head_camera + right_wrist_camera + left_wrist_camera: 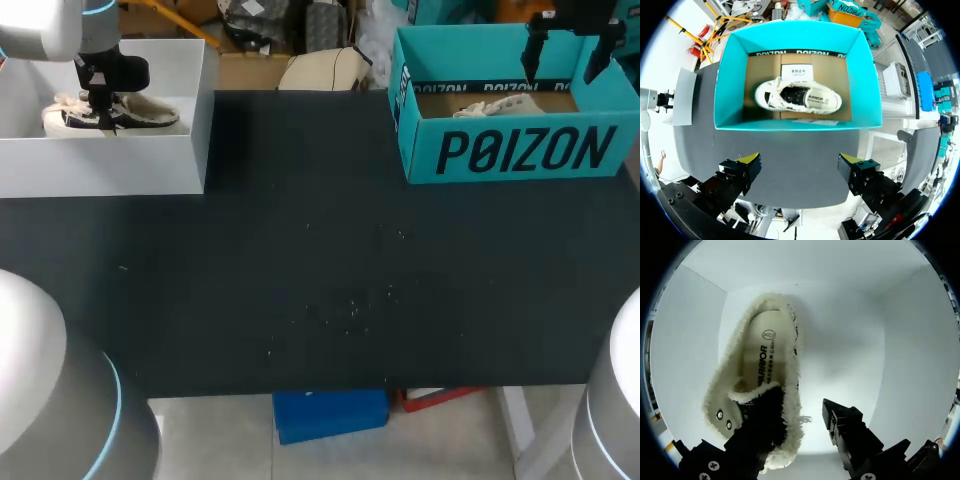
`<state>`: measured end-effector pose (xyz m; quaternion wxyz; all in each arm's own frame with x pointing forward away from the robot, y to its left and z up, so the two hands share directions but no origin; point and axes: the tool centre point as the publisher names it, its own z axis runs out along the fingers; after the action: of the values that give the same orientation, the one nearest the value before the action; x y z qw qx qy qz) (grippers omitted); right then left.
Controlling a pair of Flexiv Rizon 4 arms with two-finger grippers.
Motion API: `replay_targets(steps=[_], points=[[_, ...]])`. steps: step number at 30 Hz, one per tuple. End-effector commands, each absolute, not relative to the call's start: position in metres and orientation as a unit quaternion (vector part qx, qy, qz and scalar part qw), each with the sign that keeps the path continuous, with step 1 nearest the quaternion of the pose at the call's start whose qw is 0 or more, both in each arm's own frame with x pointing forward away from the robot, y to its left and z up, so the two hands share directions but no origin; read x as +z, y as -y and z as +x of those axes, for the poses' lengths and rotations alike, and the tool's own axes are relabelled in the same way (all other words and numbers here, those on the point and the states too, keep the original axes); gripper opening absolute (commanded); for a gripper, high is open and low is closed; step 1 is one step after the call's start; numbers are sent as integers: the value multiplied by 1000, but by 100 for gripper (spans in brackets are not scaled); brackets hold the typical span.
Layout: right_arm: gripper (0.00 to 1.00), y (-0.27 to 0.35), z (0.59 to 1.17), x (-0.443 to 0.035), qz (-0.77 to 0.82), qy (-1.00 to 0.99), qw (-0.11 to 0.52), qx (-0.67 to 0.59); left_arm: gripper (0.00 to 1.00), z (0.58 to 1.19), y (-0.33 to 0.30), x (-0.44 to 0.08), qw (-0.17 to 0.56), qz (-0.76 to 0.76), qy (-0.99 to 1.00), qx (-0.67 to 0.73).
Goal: Take the shoe out of the shoebox, open the shoe tongue, remove and reinsert the insole, then place the shoe into the shoebox
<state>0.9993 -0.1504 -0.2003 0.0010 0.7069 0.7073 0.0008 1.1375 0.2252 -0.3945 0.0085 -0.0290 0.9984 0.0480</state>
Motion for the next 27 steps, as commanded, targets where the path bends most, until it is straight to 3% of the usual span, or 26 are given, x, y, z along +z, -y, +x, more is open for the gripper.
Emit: replay_targets(steps=[1, 7, 11, 18, 27], points=[[100, 150, 1000, -200, 707, -707, 1, 1, 47, 1146, -225, -404, 2, -29, -998, 47], [100, 150, 1000, -200, 707, -707, 1, 1, 31, 1150, -224, -408, 3, -31, -999, 44], [100, 150, 1000, -200, 707, -707, 1, 1, 0, 1152, -224, -410, 5, -32, -998, 45], [100, 150, 1000, -200, 707, -707, 1, 1, 0, 1151, -223, -405, 13, -32, -998, 47], [100, 150, 1000, -200, 707, -707, 1, 1, 0, 1135, -219, -359, 34, -16, -998, 52]])
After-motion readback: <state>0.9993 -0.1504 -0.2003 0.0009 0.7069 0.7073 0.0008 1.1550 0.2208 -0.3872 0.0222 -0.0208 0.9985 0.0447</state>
